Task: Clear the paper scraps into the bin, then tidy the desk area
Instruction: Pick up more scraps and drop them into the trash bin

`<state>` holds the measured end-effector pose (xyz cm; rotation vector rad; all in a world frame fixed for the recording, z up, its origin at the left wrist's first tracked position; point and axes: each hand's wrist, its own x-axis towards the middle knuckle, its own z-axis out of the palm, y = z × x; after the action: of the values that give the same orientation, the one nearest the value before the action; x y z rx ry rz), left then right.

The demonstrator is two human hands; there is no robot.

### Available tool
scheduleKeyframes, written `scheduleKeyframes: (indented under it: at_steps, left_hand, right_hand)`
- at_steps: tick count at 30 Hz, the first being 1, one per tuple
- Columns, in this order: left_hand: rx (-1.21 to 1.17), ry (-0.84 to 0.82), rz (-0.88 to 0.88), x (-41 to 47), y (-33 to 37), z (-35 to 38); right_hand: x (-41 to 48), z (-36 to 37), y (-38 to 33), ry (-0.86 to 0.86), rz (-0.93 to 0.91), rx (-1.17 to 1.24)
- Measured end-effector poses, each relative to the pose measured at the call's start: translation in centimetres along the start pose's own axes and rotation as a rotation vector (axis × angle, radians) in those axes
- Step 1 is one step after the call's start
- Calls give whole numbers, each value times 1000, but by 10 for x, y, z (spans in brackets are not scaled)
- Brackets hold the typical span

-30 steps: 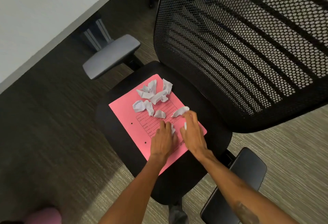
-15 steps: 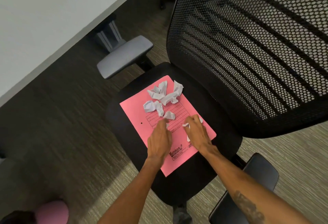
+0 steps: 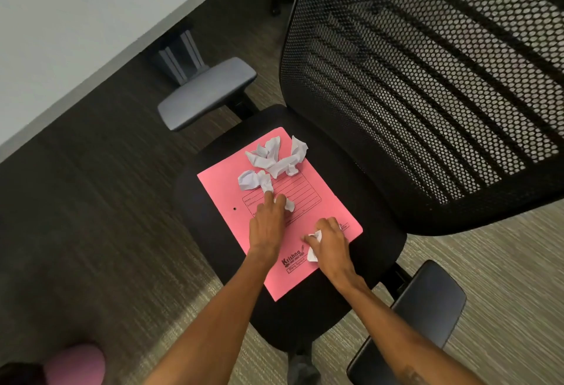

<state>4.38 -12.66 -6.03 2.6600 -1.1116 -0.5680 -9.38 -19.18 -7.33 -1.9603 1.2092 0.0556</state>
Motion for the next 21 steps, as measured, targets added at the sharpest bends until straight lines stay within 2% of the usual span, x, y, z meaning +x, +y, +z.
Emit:
scheduleKeyframes:
  at_steps: [4, 10, 13, 21]
  left_hand:
    - [-39, 12, -4, -21, -9, 8]
    - [-180, 91, -123, -62, -29, 10]
    - [-163, 113, -152, -77, -38, 8]
    - [-264, 176, -194, -84, -67, -8]
  right_hand:
    - [11, -6, -17, 42, -35, 37]
    - [39, 4, -74, -60, -177, 125]
    - [51, 11, -97, -87, -240, 80]
    - [65, 27, -116, -80, -189, -78]
